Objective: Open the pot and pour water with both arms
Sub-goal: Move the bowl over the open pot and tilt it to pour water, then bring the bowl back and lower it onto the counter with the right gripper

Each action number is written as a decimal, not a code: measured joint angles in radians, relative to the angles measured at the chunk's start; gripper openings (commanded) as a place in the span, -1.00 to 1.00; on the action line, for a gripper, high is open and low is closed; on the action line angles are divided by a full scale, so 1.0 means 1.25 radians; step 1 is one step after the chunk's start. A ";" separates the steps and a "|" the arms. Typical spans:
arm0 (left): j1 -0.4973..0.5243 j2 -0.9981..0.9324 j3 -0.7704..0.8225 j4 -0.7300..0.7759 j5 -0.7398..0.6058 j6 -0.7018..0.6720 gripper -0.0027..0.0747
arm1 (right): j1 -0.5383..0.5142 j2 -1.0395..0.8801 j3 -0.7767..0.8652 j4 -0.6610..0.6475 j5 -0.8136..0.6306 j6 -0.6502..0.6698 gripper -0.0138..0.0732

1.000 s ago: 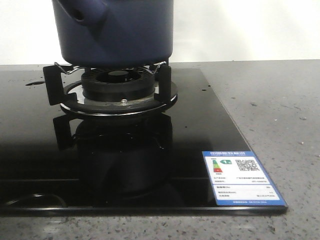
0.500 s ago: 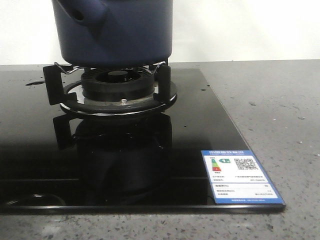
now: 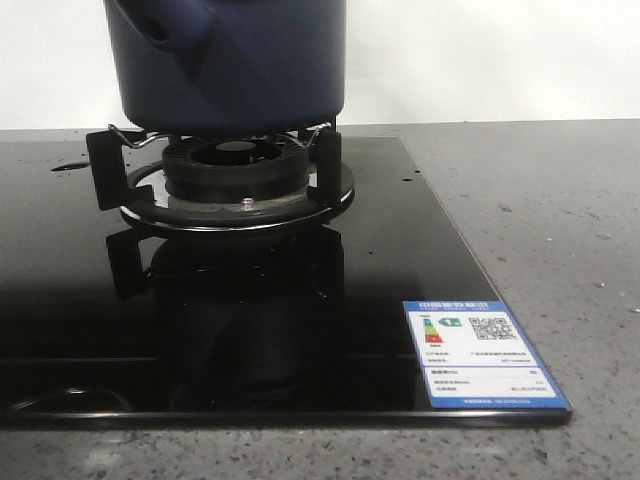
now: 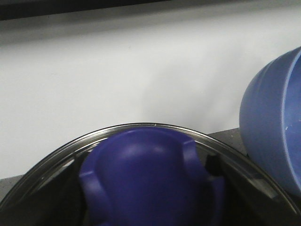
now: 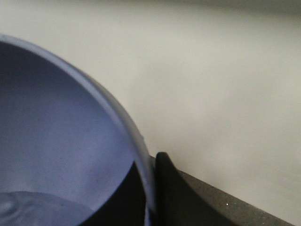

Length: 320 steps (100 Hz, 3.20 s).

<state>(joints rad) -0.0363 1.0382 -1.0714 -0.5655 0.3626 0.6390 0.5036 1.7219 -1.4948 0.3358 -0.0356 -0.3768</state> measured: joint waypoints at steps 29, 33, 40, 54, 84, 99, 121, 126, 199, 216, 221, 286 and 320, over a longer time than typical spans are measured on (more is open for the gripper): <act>0.000 0.000 0.000 0.000 0.000 0.000 0.02 | 0.027 -0.024 0.124 -0.023 -0.208 0.000 -0.78; 0.000 0.000 0.000 0.000 0.000 0.000 0.02 | 0.030 -0.030 0.140 -0.027 -0.240 0.000 -0.78; 0.000 0.000 0.000 0.000 0.000 0.000 0.02 | 0.037 -0.043 0.170 -0.030 -0.307 0.000 -0.78; 0.000 0.000 0.000 0.000 0.000 0.000 0.02 | 0.041 -0.070 0.208 -0.032 -0.429 0.000 -0.78; 0.000 0.000 0.000 0.000 0.000 0.000 0.02 | 0.043 -0.077 0.210 -0.037 -0.537 0.000 -0.78; 0.000 0.000 0.000 0.000 0.000 0.000 0.02 | 0.043 -0.077 0.210 -0.038 -0.569 0.000 -0.78; 0.000 0.000 0.000 0.000 0.000 0.000 0.02 | 0.043 -0.077 0.211 -0.045 -0.599 0.000 -0.78; 0.000 0.000 0.000 0.000 0.000 0.000 0.02 | 0.043 -0.077 0.211 -0.051 -0.603 0.000 -0.78; 0.000 0.000 0.000 0.000 0.000 0.000 0.02 | 0.043 -0.077 0.211 -0.078 -0.693 0.000 -0.78; 0.000 0.000 0.000 0.000 0.000 0.000 0.02 | 0.043 -0.077 0.211 -0.078 -0.693 0.000 -0.78; 0.000 0.000 0.000 0.000 0.000 0.000 0.02 | 0.043 -0.077 0.211 -0.078 -0.693 0.000 -0.78; -0.010 0.000 0.000 -0.075 -0.002 0.002 0.02 | -0.042 -0.214 0.108 0.008 -0.102 0.000 -0.78; -0.167 0.000 -0.001 -0.166 -0.023 0.079 0.02 | -0.392 -0.255 -0.066 0.002 0.697 0.075 -0.78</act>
<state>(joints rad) -0.2448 1.0382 -1.0732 -0.7728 0.3345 0.7378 0.0132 1.4035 -1.5768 0.3388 0.8361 -0.2832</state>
